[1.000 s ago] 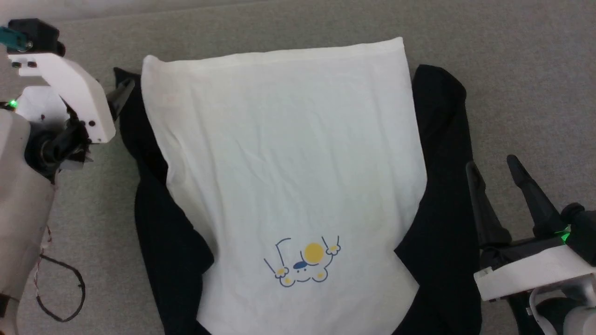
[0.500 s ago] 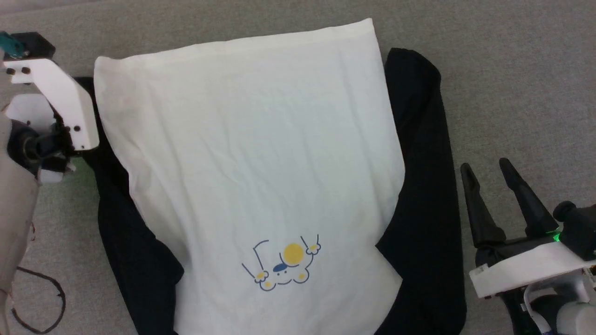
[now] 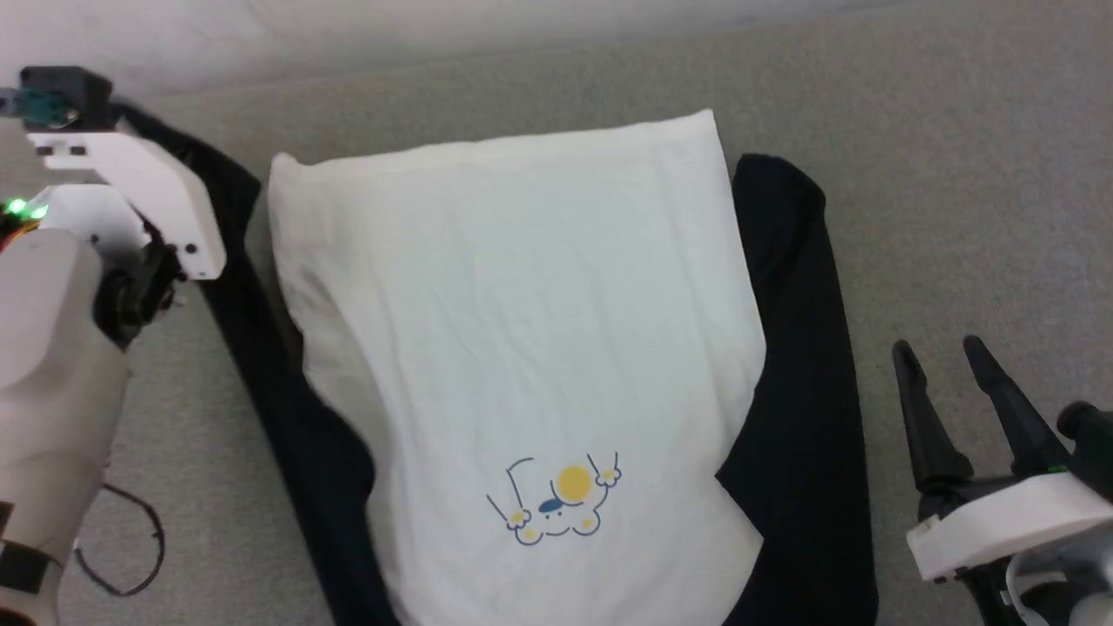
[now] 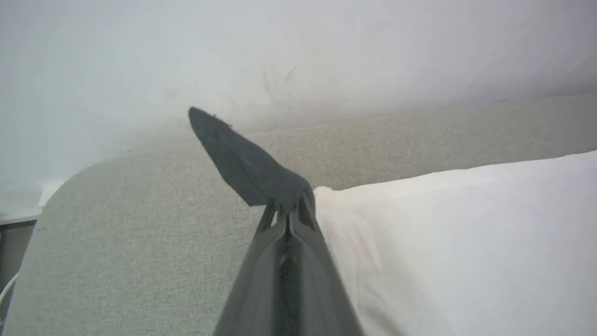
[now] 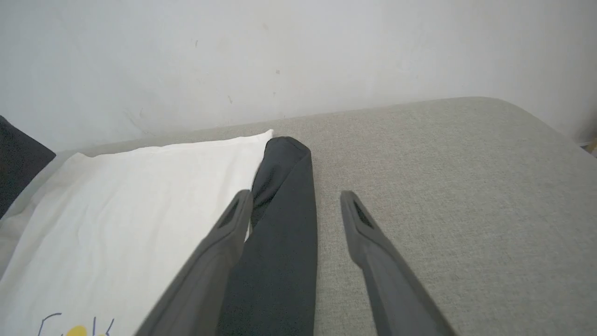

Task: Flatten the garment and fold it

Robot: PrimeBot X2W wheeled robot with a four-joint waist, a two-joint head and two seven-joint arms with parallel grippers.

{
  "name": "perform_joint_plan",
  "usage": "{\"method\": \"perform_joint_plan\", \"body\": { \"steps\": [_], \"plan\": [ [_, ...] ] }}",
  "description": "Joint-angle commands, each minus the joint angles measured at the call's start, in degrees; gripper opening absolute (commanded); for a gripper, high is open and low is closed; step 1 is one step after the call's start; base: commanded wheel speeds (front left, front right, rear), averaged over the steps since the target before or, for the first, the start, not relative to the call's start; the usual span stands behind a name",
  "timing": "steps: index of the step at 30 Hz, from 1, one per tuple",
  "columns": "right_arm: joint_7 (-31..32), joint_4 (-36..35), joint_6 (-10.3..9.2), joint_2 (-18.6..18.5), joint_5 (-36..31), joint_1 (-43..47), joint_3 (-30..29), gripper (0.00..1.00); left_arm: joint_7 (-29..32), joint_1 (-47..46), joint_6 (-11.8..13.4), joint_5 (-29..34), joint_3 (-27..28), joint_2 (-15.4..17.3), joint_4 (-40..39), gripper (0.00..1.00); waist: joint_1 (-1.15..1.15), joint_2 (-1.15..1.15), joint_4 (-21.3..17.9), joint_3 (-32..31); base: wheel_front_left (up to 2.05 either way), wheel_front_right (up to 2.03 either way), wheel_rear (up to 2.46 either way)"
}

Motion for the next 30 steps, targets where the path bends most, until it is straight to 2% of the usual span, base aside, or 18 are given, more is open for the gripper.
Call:
{"method": "perform_joint_plan", "body": {
  "steps": [1, 4, 8, 12, 17, 24, 30],
  "plan": [
    [0.68, -0.2, -0.11, 0.05, -0.18, 1.01, -0.78, 1.0, -1.72, 0.09, 0.17, 0.95, -0.48, -0.78, -1.65, 0.0, 0.0, 0.0, 3.47, -5.79, 0.0, 0.0, 0.0],
    [1.15, -0.63, -0.11, 0.05, -0.26, 1.83, -1.73, 1.0, -3.02, 0.88, 0.05, 1.29, -1.11, -1.78, -4.07, 0.0, 0.0, 0.0, 4.11, -7.51, 0.0, 0.0, 0.0],
    [2.12, -1.85, -0.11, 0.05, -0.35, 3.45, -3.97, 1.0, -3.69, 4.98, 0.47, 1.87, -3.86, -4.99, -11.2, 0.0, 0.0, 0.0, 5.01, -10.58, 0.0, 0.0, 0.0],
    [3.03, -3.0, -0.11, 0.05, -0.24, 4.8, -6.57, 1.0, -1.98, 11.62, 0.89, 2.3, -8.8, -8.81, -19.84, 0.0, 0.0, 0.0, 5.13, -12.69, 0.0, 0.0, 0.0],
    [4.16, -4.61, -0.11, 0.05, -0.2, 5.67, -9.42, 1.0, 0.61, 19.34, -0.09, 2.3, -16.41, -14.08, -26.91, 0.0, 0.0, 0.0, 4.53, -13.18, 0.0, 0.0, 0.0],
    [5.42, -5.69, -0.11, 0.05, 0.88, 5.22, -9.58, 1.0, 2.08, 23.55, -2.06, 4.45, -26.73, -23.7, -24.27, 0.0, 0.0, 0.0, 2.65, -11.64, 0.0, 0.0, 0.0],
    [6.02, -5.47, -0.11, 0.05, 1.32, 4.59, -8.69, 1.0, 1.82, 26.74, -3.49, 4.3, -31.84, -27.61, -18.17, 0.0, 0.0, 0.0, 0.91, -10.41, 0.0, 0.0, 0.0]
  ]
}}
